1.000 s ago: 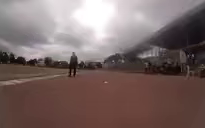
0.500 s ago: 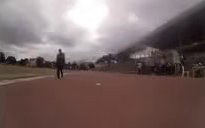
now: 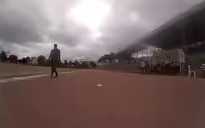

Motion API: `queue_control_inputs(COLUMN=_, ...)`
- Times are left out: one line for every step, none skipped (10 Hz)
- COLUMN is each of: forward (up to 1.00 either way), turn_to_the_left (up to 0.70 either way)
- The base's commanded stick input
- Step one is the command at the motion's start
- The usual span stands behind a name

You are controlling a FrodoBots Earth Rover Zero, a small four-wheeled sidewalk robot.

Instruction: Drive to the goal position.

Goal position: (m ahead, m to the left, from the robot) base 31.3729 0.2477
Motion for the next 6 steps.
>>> queue_control_inputs(forward=1.0, turn_to_the_left=0.0)
queue_control_inputs(forward=1.0, turn_to_the_left=0.0)
queue_control_inputs(forward=1.0, turn_to_the_left=0.0)
queue_control_inputs(forward=1.0, turn_to_the_left=0.0)
queue_control_inputs(forward=1.0, turn_to_the_left=0.0)
queue_control_inputs(forward=1.0, turn_to_the_left=0.0)
